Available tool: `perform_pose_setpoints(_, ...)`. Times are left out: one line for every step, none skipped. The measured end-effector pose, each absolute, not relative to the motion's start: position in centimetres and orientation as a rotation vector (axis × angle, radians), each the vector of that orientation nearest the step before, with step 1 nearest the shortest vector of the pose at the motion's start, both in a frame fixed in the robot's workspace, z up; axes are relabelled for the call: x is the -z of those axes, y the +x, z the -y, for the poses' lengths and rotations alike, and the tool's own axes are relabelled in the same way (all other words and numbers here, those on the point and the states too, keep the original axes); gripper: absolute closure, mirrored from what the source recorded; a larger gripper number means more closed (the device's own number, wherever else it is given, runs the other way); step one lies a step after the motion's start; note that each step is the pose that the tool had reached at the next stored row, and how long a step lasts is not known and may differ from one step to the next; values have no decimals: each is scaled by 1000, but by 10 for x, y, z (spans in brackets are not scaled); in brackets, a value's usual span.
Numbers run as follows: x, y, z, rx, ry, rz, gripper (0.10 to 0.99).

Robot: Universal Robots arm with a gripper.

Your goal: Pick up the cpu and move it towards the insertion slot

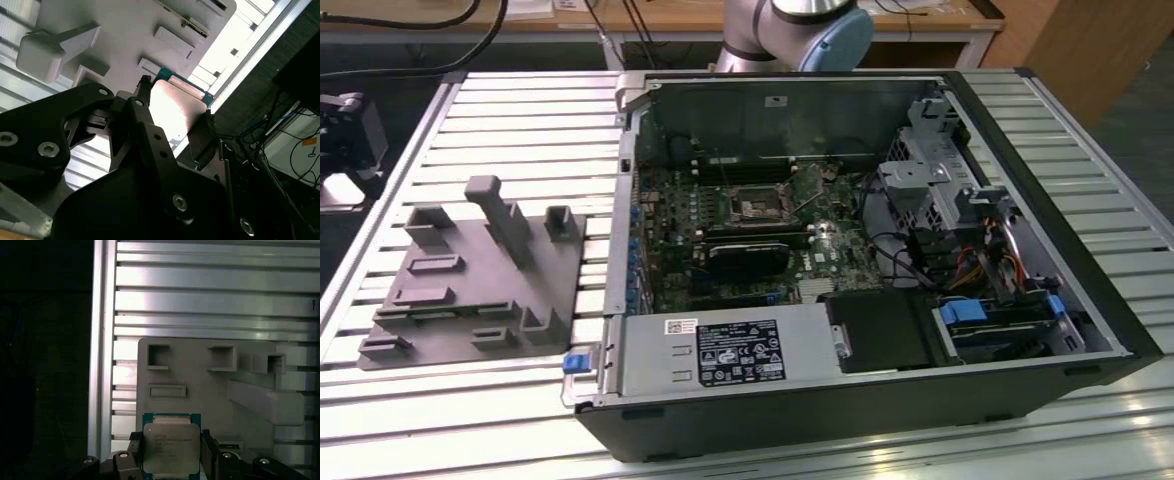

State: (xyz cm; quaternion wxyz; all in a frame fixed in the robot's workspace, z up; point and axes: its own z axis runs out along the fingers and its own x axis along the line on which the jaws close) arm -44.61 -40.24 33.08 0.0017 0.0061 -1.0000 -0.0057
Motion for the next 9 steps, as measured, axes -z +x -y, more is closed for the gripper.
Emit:
perform_pose_setpoints(-332, -446, 402, 18, 19, 3138, 541)
perform_pose_setpoints(-334, -446, 402, 18, 19, 3138, 541)
perform_pose_setpoints(-335, -446, 402, 18, 19, 3138, 541)
perform_pose_setpoints(-337, -446, 402, 18, 19, 3138, 541)
perform_pose_setpoints(-338, -446, 402, 18, 19, 3138, 541)
perform_pose_setpoints(-340, -446, 402, 18, 19, 3138, 541)
perform_pose_setpoints(-342, -446, 402, 18, 19, 3138, 541)
perform_pose_setpoints(-343, -446, 402, 18, 19, 3138, 541)
perform_pose_setpoints(-345, -446, 402, 18, 19, 3138, 541)
